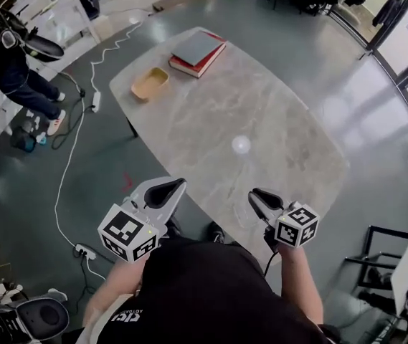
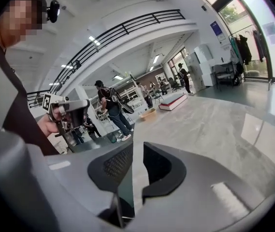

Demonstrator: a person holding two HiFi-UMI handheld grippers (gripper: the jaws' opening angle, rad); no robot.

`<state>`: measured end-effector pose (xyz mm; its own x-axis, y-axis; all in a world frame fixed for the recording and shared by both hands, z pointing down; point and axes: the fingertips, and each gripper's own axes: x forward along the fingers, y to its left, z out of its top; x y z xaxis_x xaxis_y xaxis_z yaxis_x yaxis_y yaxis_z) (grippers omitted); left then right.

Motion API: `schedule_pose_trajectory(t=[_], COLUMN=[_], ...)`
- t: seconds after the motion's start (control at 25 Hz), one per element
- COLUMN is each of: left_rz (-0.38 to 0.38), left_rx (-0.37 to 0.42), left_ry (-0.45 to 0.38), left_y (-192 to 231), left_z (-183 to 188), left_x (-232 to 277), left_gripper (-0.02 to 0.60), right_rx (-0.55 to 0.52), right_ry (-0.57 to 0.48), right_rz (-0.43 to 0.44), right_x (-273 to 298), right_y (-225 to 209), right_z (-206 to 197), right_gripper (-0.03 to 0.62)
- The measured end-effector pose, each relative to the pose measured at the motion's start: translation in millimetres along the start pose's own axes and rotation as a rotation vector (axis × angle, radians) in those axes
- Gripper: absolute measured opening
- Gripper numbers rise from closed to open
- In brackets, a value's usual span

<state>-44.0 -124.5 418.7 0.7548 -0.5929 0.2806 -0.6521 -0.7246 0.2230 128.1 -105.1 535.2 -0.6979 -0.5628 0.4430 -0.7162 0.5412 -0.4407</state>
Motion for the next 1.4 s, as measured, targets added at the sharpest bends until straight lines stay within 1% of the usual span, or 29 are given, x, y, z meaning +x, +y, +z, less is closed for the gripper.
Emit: schedule_pose_trajectory(t=[0.08,0.2,0.32,0.4,0.52,0.64,0.76,0.88,1.12,1.24,1.4], left_rz=[-0.043,-0.097,-0.132,-0.144,-0.146,-0.139,-0.13,-0.12,-0.103,-0.098,-0.092], left_rx=[0.022,0.02,0.01,0.009,0.004,-0.007,-0.017,-0.032,-0.06,-0.071,-0.083], left_ry=[0.003,0.01,0.029,0.04,0.051,0.062,0.071,0.077,0.082,0.081,0.085], left_y=[2.9,8.9,11.7,15.3,23.1,30.4,35.6,38.0,41.8,39.5,34.5], left_z=[3.5,3.4,-2.0,-4.3,-5.6,-9.1,-13.6,-16.5,-22.8,-25.9,-30.9], left_x=[6.7,12.5,13.7,14.6,13.6,8.0,1.6,-1.4,-7.4,-6.1,-7.3], left_gripper=[0.005,0.005,0.005,0.005,0.005,0.005,0.005,0.005,0.005,0.005,0.005], right_rx=[0.01,-0.026,-0.073,-0.11,-0.15,-0.155,-0.165,-0.177,-0.266,-0.276,-0.261], right_ry=[0.025,0.118,0.217,0.26,0.309,0.357,0.367,0.405,0.44,0.455,0.488], right_rz=[-0.032,-0.08,-0.125,-0.149,-0.177,-0.199,-0.24,-0.267,-0.336,-0.341,-0.32], right_x=[5.5,19.6,29.9,36.7,46.6,53.0,60.0,62.5,61.7,58.6,58.5], right_y=[-2.6,-6.6,-11.8,-14.8,-17.0,-19.8,-26.3,-32.0,-39.0,-44.1,-45.3], right_z=[-9.4,-28.4,-51.1,-61.0,-72.6,-89.9,-96.6,-106.3,-109.0,-112.6,-127.3], right_gripper=[0.069,0.092,0.121,0.127,0.127,0.134,0.166,0.2,0.238,0.244,0.252])
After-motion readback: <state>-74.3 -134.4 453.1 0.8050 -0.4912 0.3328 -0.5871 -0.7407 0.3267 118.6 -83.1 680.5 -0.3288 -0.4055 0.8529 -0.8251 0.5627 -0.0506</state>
